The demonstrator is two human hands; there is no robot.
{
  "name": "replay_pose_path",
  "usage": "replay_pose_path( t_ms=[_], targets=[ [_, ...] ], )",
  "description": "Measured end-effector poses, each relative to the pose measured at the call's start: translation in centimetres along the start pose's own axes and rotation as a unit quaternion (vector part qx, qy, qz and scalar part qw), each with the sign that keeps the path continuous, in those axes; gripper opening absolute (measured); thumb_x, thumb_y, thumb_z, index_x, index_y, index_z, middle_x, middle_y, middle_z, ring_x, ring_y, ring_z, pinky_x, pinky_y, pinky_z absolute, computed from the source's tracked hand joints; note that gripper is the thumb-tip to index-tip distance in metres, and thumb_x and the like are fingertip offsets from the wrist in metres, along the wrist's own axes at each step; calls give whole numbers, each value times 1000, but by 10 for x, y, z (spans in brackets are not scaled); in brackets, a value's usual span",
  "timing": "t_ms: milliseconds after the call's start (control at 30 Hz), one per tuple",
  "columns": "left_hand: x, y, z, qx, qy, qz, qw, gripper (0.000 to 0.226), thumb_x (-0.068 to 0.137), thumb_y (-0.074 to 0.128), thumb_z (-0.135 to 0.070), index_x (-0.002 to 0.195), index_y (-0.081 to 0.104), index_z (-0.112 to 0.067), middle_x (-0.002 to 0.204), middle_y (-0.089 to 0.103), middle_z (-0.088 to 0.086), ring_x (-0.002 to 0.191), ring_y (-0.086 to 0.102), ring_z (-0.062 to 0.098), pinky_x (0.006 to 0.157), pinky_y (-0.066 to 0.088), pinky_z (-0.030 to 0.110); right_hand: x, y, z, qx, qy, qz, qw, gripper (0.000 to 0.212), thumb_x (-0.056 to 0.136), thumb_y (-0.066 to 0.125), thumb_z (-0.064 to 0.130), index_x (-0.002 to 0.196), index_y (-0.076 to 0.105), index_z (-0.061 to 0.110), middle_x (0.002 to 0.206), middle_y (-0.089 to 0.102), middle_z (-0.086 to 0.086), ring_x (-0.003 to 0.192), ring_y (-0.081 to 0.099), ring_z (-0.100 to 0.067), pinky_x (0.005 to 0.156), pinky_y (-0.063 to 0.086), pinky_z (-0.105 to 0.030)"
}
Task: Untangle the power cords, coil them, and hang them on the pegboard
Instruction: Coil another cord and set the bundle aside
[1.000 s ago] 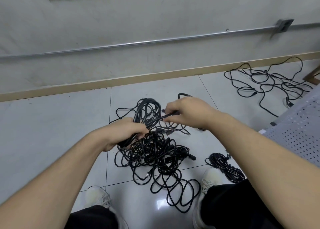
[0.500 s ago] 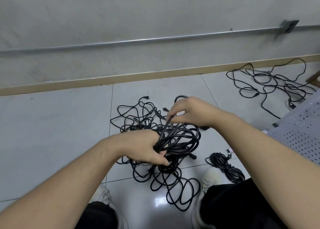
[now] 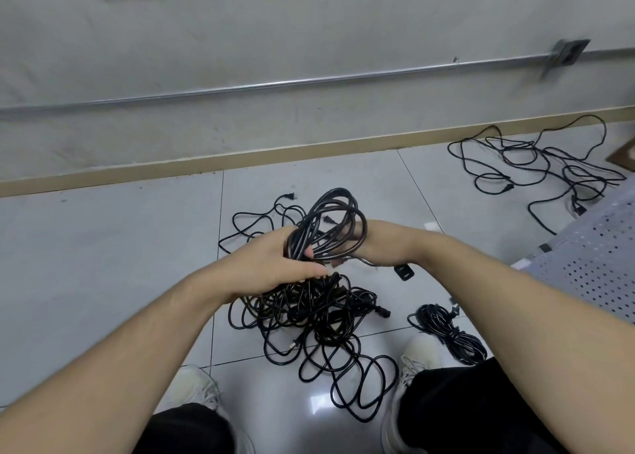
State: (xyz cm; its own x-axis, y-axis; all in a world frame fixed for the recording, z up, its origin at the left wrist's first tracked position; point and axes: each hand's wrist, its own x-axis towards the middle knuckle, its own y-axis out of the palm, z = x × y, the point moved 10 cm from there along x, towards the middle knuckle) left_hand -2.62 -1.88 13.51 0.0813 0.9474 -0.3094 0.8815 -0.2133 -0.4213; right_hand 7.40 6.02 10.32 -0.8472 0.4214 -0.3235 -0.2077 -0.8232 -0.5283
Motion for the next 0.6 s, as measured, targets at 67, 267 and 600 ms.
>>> replay_pose_path(
  t_ms=[67, 267, 600],
  targets=[
    [1, -10, 9, -56, -22, -30, 998, 41, 87, 82, -23, 112, 50, -21, 81, 75, -2, 63, 58, 5, 62, 42, 27, 3, 1, -1, 6, 11, -12, 1000, 13, 104, 55, 26, 103, 67, 25, 101, 75, -8, 84, 64, -5, 62, 46, -12],
    [1, -39, 8, -139, 31, -151, 978, 23, 98, 67, -10, 115, 65, -24, 87, 77, -15, 74, 69, 2, 66, 49, 12, 10, 1, 6, -29, -3, -56, 998, 15, 100, 60, 44, 88, 66, 37, 96, 74, 7, 100, 67, -26, 95, 54, -43],
    [3, -63, 13, 62, -26, -267, 961, 34, 102, 54, -47, 78, 59, -24, 69, 59, -5, 63, 51, 13, 59, 37, 31, 9, 18, -6, -77, 90, -37, 992, 32, 88, 73, 50, 106, 51, 33, 101, 66, 3, 78, 58, -11, 74, 46, -27]
  ],
)
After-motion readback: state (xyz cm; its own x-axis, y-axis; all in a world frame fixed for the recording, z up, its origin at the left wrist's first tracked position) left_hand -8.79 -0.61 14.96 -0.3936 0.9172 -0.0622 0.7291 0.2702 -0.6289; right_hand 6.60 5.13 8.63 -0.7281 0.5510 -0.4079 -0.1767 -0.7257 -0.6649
